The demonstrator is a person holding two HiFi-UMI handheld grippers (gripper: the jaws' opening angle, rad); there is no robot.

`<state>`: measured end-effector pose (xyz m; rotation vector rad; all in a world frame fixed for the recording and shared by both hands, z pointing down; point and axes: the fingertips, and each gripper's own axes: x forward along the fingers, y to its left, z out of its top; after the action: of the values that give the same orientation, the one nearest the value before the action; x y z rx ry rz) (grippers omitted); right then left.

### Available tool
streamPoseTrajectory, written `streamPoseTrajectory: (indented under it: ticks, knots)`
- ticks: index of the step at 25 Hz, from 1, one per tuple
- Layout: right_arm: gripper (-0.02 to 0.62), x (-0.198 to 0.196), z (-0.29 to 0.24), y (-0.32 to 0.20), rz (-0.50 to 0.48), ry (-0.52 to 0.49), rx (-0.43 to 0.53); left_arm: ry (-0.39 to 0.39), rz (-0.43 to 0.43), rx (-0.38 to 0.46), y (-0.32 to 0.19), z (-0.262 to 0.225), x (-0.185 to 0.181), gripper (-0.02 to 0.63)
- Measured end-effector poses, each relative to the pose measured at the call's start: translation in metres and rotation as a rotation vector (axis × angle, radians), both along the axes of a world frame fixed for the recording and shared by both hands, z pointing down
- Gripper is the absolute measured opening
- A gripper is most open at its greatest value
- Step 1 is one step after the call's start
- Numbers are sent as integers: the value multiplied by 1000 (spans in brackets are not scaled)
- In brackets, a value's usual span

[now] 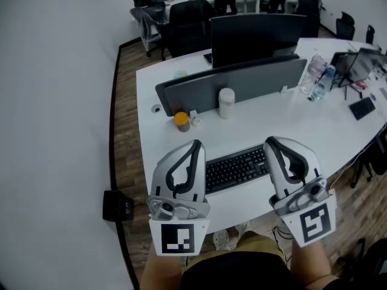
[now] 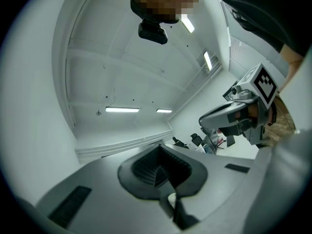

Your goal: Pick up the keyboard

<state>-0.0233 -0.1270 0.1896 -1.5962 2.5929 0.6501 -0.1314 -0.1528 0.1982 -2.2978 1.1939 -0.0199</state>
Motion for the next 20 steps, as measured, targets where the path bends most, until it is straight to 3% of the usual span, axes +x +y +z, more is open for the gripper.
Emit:
streamPoseTrajectory:
  ticks: [12, 20]
  knots:
    - [32, 37, 2, -58, -122, -38, -1, -26, -139, -14, -41, -3, 24, 9]
    - [32, 68, 19, -78, -182, -58, -28, 7, -246, -4, -47, 8, 43, 9]
